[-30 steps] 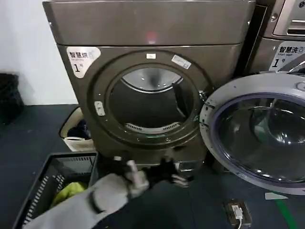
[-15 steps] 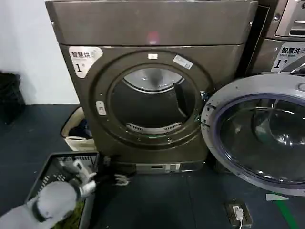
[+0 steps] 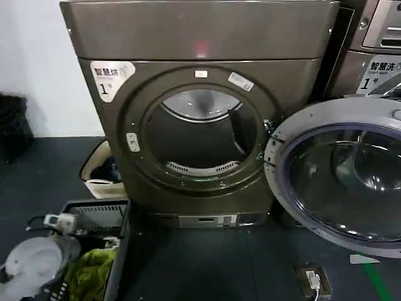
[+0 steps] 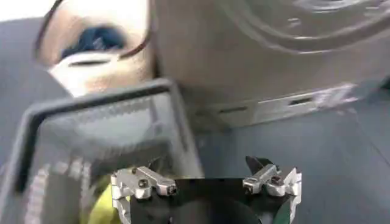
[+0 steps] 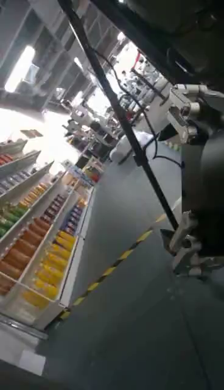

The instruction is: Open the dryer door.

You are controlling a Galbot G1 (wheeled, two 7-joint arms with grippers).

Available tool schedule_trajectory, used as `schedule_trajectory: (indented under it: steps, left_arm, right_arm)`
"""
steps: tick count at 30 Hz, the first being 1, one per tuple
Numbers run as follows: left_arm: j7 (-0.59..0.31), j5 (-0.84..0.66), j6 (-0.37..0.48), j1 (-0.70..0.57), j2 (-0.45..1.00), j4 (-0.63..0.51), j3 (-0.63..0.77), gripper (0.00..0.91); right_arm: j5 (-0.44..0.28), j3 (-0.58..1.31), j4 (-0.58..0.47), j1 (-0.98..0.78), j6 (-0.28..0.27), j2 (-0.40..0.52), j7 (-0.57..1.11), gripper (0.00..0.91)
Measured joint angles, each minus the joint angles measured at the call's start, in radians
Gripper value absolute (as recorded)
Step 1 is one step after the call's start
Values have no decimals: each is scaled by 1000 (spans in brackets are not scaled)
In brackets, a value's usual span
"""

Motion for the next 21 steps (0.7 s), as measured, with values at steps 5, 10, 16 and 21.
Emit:
schedule_trajectory:
  steps: [5,10,16,21]
  left_arm:
    - [-175,-219,0,23,26,18,-40,907]
    - [-298,-407,-1,26,58,59,-59,907]
    - [-336,-498,-1,35,89,84,-60,907]
    - [-345,-539,-1,51,109,85,-64,907]
  right_arm:
    - [0,-7,2,2,2,8,0,907]
    - [-15,-16,6,11,8,16,-1,907]
    - [-1,-18,15,15,-1,20,4,907]
    - [-2,-18,17,12,-14,22,9,907]
